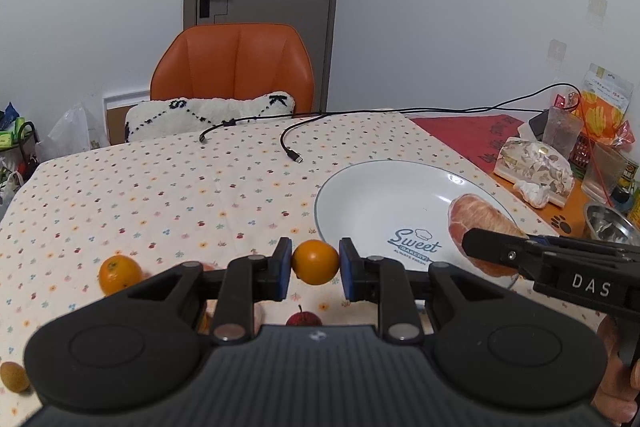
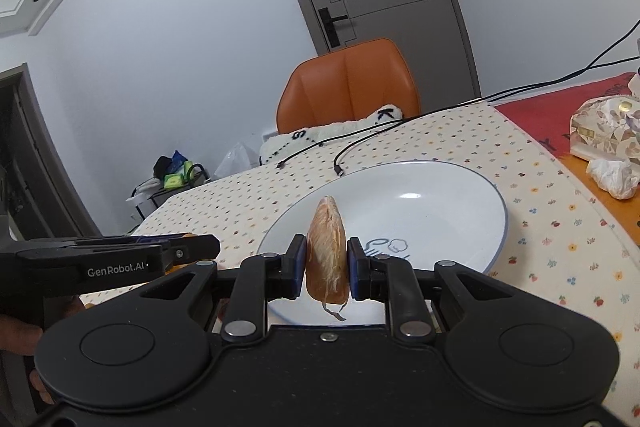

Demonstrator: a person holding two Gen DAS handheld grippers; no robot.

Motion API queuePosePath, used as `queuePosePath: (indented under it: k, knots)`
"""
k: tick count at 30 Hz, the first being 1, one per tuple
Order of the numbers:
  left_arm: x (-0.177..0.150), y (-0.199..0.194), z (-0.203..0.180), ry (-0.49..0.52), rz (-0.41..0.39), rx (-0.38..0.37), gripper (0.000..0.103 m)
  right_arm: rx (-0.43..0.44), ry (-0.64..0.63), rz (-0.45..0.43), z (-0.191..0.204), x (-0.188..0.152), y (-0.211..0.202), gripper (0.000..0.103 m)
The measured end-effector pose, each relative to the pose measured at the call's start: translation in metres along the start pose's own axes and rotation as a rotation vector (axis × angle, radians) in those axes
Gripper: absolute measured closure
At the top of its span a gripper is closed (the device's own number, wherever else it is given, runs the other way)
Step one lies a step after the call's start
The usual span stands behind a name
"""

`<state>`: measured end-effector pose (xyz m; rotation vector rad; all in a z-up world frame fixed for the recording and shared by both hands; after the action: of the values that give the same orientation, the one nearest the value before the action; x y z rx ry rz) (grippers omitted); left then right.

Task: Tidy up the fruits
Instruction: 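Carry the mandarin and pomelo segment to the white plate and release both, then move both open tools back from the plate toward the fruit cluster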

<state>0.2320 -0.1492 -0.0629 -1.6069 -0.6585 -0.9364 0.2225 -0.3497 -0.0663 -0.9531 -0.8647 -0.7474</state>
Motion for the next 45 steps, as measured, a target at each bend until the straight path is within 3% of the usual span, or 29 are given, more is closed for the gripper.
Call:
queuePosePath:
  k: [19,26,34,45]
  knots:
    - [0.015,0.055,-0.042,0.057,0.060,-0.038,0.080,-0.036,0.106,0.016,-0.055,0.007,0.021,0.083]
    - [0.015,0.071,-0.054,0.075,0.077,-0.028,0.079,-0.020,0.115,0.016,-0.058,0.005,0.024,0.083]
    - [0.017,0.068,-0.044,0.071,0.078,0.015,0.067,-0.038,0.105,0.007,-0.056,0.007,0.023,0.082]
    - [0.015,0.027,-0.003,-0.020,0.038,0.045,0.032,-0.082,0.098,-0.007,-0.039,0.009,0.011,0.074]
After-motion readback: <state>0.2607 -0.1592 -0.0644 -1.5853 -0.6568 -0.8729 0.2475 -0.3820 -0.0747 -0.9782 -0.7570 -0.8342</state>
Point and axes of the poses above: each gripper's, at about its wrist camera, not at the fingertips, and y roughly the way its jaws point, z to its left, x to its top, the point moved 6 cm from there along y, roughly the way its jaws point, and after that the axes turned 1 degree about -x, right-handed, at the moved point
